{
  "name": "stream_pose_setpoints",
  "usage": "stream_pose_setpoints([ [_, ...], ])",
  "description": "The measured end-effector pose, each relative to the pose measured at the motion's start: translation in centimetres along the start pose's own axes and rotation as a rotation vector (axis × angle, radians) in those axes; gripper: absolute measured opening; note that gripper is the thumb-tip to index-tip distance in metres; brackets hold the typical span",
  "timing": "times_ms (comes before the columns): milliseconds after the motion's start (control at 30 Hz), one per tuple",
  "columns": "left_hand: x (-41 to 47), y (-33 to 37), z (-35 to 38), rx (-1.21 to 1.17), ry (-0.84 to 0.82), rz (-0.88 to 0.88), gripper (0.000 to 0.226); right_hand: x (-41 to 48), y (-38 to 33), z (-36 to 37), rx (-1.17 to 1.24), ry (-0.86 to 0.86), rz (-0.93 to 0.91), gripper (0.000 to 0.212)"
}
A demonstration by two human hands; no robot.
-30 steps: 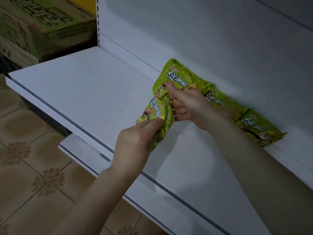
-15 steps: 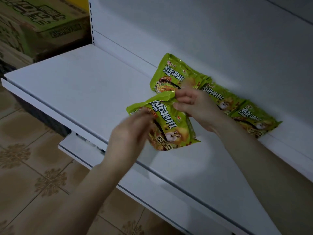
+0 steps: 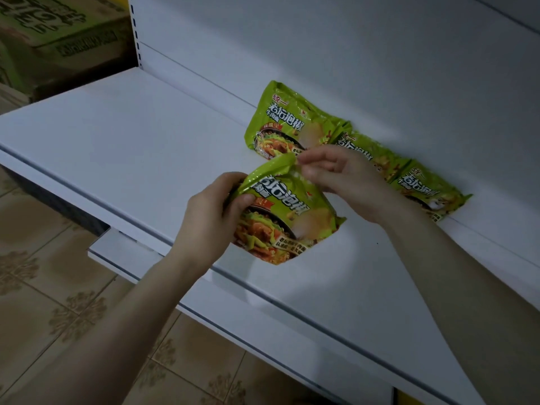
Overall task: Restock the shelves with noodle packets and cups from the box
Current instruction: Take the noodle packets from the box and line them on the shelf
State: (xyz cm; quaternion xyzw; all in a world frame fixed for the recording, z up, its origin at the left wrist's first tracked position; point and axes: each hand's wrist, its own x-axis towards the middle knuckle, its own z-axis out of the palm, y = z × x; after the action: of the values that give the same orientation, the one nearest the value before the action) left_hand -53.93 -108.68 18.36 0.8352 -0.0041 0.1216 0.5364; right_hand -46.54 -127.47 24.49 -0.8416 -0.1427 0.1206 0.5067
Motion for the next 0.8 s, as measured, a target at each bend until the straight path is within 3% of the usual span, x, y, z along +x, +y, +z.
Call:
stream_pose_setpoints([
  [133, 0.2, -0.3, 0.3, -0.1, 0.139, -0.114, 0.022, -1.0, 2.2, -1.7, 0.146, 0.252, 0.104, 0.007],
  [267, 0.5, 0.2, 1.3, -0.255, 0.165, -0.195, 0.019, -2.6, 4.6, -1.2, 0.265, 0.121, 0.28, 0.066],
  [300, 0.5, 0.4, 1.8, -0.274, 0.161, -0.199, 0.019, -2.9, 5.1, -0.7, 0.283, 0.098, 0.288, 0.065],
  [400, 0.7, 0.7, 3.6, -0.326, 0.138, -0.221, 0.02, -3.5, 6.5, 0.7, 0.371, 0.182, 0.241, 0.029],
  [500, 1.0, 0.5, 5.3, -0.32, 0.08, -0.194, 0.023, -4.1, 8.1, 0.8, 0.418, 0.307, 0.21, 0.025],
  [633, 0.8, -0.4, 8.0, 0.011, -0.086, -0.065, 0.045, -4.6, 10.4, -1.2, 0.401, 0.449, 0.233, 0.03],
  [800, -0.9, -3.9, 11.7, 0.644, -0.412, 0.116, 0.062, -3.8, 13.0, -4.9, 0.38, 0.708, 0.216, 0.024],
])
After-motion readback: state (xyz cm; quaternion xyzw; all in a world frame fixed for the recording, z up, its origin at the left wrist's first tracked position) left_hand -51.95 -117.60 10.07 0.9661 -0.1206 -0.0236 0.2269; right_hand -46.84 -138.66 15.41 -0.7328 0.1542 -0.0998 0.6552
